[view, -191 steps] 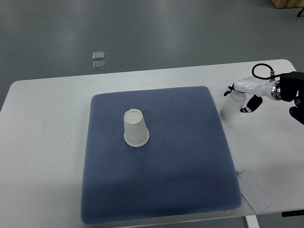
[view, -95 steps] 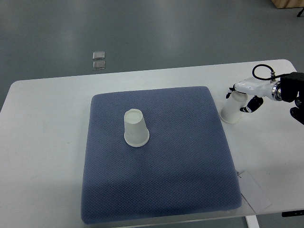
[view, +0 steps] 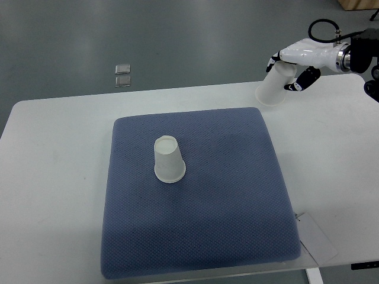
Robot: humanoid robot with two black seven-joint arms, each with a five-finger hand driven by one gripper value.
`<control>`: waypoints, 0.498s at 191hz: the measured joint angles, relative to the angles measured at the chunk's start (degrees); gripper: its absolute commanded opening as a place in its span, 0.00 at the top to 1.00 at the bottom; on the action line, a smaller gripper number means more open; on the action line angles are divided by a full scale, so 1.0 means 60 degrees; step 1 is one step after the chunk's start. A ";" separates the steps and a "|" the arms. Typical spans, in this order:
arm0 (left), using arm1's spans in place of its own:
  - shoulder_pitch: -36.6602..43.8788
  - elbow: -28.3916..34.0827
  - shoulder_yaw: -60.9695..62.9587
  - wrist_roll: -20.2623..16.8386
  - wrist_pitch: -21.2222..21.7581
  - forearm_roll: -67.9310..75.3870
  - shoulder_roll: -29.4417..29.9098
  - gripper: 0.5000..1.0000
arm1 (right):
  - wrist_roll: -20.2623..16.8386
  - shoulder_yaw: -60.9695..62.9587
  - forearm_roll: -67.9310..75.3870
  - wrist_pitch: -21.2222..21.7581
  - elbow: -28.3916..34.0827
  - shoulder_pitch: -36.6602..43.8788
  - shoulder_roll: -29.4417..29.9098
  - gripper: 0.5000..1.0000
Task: Stack paper cups
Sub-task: 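Lift the cup with the right hand and carry it over the pad cup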
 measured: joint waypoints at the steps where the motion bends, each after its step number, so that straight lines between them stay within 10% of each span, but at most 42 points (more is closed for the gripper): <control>1: 0.0000 0.0000 0.0000 0.0000 0.0000 0.0000 0.0000 0.00 | 0.0000 0.0002 0.0010 0.0020 0.0025 0.0029 0.0000 0.89; 95: 0.0002 0.0000 0.0000 0.0000 0.0000 0.0001 0.0000 0.00 | -0.0133 0.0033 0.0630 0.1623 0.2383 0.1832 0.1076 0.90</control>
